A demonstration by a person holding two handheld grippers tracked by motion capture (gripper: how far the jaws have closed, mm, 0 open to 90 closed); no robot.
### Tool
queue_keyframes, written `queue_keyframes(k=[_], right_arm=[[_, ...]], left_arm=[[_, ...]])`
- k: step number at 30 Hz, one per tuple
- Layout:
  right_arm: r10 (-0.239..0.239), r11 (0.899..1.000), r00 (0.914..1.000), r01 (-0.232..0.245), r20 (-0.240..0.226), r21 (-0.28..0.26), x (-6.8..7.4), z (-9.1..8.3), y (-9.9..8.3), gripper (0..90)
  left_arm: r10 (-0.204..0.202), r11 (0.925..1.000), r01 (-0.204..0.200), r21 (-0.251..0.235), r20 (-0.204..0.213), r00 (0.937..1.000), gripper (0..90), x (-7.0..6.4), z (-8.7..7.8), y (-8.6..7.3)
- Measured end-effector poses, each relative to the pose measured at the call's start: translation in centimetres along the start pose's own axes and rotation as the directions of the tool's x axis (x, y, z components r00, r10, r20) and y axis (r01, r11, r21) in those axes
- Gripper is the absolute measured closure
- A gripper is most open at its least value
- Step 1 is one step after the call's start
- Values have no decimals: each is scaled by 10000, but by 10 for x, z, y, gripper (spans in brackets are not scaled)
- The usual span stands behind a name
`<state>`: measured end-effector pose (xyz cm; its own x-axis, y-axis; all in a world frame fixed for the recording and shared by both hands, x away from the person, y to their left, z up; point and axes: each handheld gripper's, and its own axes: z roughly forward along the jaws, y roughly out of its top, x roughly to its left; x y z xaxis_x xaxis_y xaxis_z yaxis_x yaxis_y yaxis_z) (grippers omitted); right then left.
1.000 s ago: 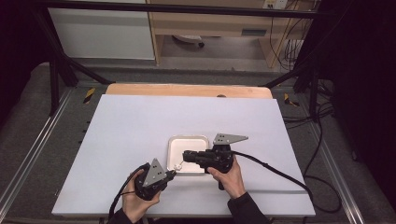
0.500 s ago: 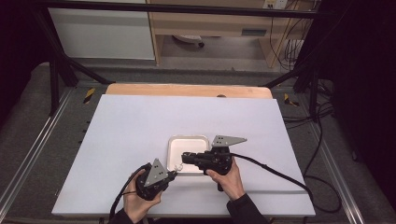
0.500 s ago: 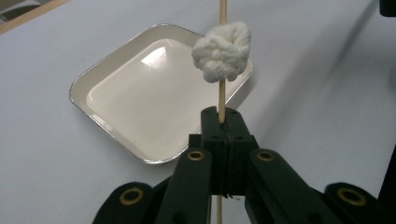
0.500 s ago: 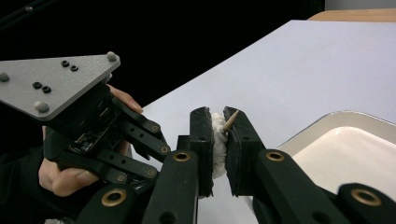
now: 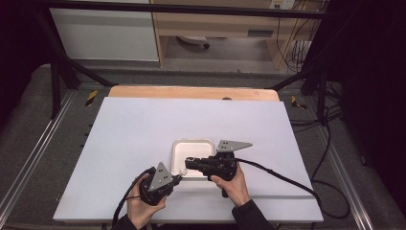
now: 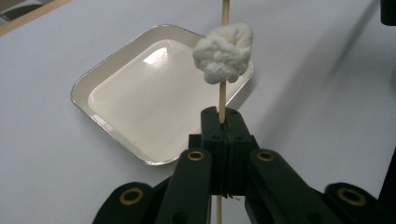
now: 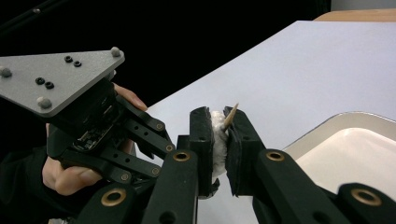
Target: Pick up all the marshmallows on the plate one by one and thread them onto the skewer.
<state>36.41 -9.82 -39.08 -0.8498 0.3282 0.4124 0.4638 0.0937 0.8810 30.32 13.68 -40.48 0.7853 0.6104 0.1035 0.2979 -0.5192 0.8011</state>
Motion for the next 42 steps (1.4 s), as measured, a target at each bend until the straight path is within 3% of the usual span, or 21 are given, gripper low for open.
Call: queue_keyframes(k=[6,7,9,13,14,16,20,22,27,29,30,32,34,36,38,42], right_arm=[[46,10000,10000,-46,-60,61,-1,2,-2,824],[99,9995,9997,-93,-226,305,0,6,-5,824],[-8,9999,10000,9,-53,135,1,8,-6,823],[31,9999,9999,-33,-108,-144,2,8,2,805],[-41,9999,10000,40,-17,-159,2,8,2,780],[-42,9997,9996,48,269,-228,3,7,3,561],[-293,9977,9952,348,934,-575,2,-5,10,383],[-428,9978,9898,493,1359,-442,-1,-11,13,300],[-1109,9925,9565,924,2699,805,-23,-16,6,199],[-1509,9813,9375,1038,3135,1619,-35,-14,1,230],[-1768,9712,9284,1106,3268,2112,-41,-12,-2,242],[-2268,9445,9065,1154,3561,3076,-53,-6,-7,298],[-2638,9211,8929,1208,3649,3702,-63,1,-12,382],[-2900,9045,8856,1297,3628,4063,-71,6,-16,467],[-2943,8980,8863,1285,3575,4208,-73,7,-18,544],[-3234,8809,8783,1436,3521,4511,-75,9,-20,645]], left_arm=[[-75,9998,78,-169,145,9999,891,-1,-2,4],[150,9999,-150,-56,-24,9999,891,-2,-2,5],[-226,9988,229,-426,89,9997,890,2,-2,4],[-150,9981,149,-591,3,9999,890,4,-8,7],[-249,9978,254,-606,87,9997,890,6,-7,6],[-427,9980,435,-460,195,9989,889,8,-4,2],[-809,9957,819,-424,234,9964,889,15,-4,-4],[-957,9943,966,-453,229,9952,888,19,-5,-6],[-1087,9932,1097,-399,263,9937,888,21,-5,-8],[-1130,9928,1139,-373,267,9932,888,21,-4,-9],[-1131,9929,1139,-330,267,9932,888,22,-4,-9],[-1169,9926,1177,-305,274,9928,888,22,-3,-10],[-1173,9926,1181,-275,284,9927,888,22,-3,-10],[-1178,9925,1186,-304,295,9926,888,23,-4,-10],[-1203,9921,1213,-318,306,9923,888,23,-4,-10],[-1181,9924,1191,-299,333,9924,887,23,-4,-10]])
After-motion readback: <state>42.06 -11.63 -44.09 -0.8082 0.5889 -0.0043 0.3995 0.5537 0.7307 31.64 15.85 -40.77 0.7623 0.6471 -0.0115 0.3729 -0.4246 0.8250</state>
